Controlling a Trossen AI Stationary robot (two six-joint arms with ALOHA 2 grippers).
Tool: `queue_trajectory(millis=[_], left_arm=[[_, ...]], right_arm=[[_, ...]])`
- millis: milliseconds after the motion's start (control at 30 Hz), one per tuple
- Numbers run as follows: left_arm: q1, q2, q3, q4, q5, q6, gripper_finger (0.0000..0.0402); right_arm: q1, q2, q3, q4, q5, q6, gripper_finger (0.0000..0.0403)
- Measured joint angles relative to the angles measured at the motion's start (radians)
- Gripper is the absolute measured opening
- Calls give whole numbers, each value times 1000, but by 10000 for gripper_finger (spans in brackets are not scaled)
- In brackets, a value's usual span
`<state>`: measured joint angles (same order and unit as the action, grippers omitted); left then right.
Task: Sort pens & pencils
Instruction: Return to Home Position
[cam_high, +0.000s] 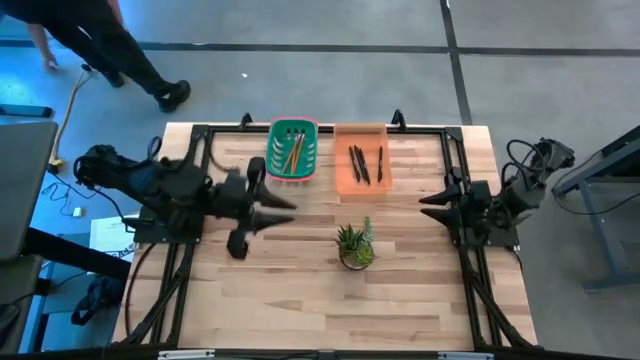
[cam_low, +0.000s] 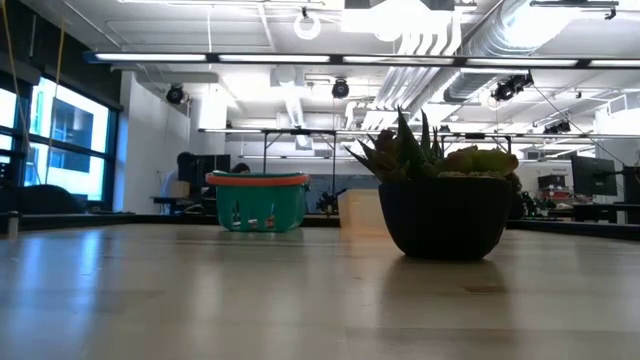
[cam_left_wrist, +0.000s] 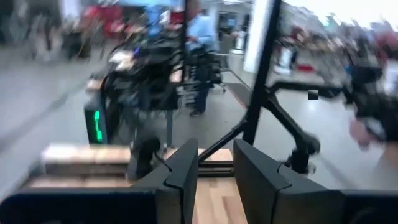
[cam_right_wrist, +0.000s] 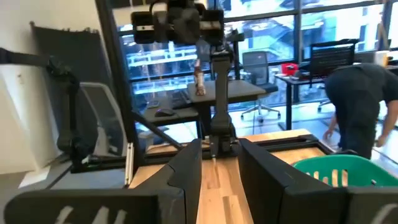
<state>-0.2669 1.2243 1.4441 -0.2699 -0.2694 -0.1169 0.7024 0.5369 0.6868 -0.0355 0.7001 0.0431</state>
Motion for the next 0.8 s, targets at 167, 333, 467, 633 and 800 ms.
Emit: queue_trajectory(millis=[167,333,467,633,800], left_arm=[[-79,6,0,38,0,239,90],[-80,6,0,36,-5,269,90],[-80,6,0,42,-7,308,90],[-101,-16,0,94,-16,390,90],[-195,-59,0,50,-235,431,90]], right_arm=[[-114,-9,0,-22,-155,8,96],[-257,-10,0,-32,-310,18,99],[-379,-9,0,-53,-435,28,102],[-505,-9,0,-53,-549,29,103],[-577,-9,0,-52,-625,43,103]])
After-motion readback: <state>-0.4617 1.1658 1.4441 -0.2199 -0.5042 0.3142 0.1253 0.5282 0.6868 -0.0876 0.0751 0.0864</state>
